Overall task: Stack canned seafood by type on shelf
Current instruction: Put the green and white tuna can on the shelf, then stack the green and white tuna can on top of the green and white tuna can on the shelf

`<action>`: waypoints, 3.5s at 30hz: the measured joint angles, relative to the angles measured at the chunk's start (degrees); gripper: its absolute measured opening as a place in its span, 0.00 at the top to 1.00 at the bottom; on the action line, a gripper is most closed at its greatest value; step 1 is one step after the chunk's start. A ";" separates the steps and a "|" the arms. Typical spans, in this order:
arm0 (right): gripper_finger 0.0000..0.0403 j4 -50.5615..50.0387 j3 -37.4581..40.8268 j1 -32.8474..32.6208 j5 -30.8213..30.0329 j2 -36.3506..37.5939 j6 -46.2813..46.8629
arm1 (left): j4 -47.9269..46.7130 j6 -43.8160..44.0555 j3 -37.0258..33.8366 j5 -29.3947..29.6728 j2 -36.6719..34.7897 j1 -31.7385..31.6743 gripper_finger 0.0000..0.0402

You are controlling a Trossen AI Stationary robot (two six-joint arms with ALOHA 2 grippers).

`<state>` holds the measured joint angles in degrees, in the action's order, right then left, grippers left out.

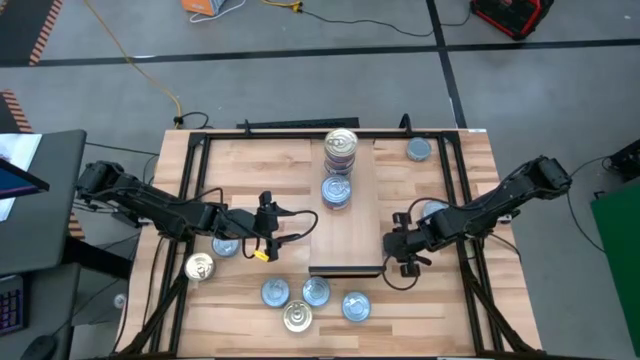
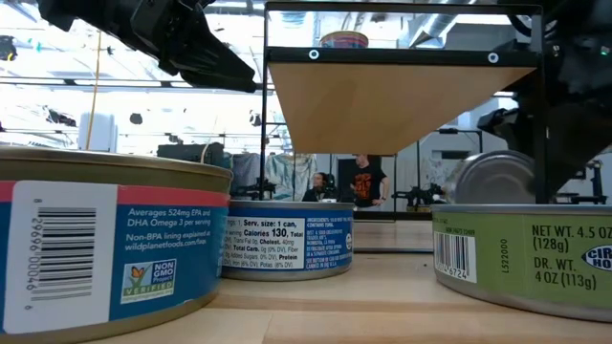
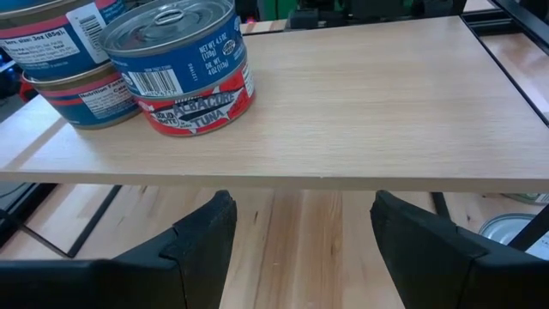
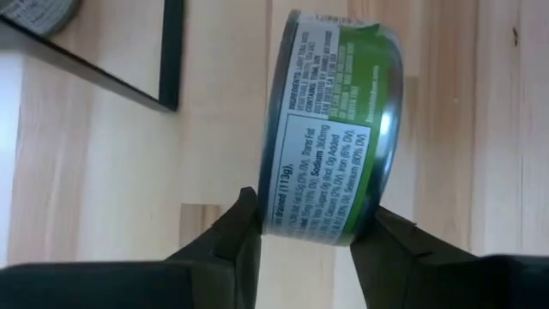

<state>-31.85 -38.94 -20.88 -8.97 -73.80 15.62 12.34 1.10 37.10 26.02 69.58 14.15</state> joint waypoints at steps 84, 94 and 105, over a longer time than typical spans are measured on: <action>0.27 -2.84 -21.33 25.48 37.00 2.26 10.84 | 0.48 0.68 -0.01 -1.55 0.02 0.00 0.36; 0.27 -26.42 -21.33 23.26 6.21 10.36 8.41 | 0.79 0.68 -0.02 -1.53 0.02 0.00 0.36; 0.28 -34.18 -18.40 31.43 -0.23 3.62 9.17 | 1.77 1.15 -0.02 -1.06 0.02 0.00 0.36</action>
<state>-66.04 -57.34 10.55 -9.20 -70.18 24.79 14.10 2.25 37.08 24.96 69.60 14.16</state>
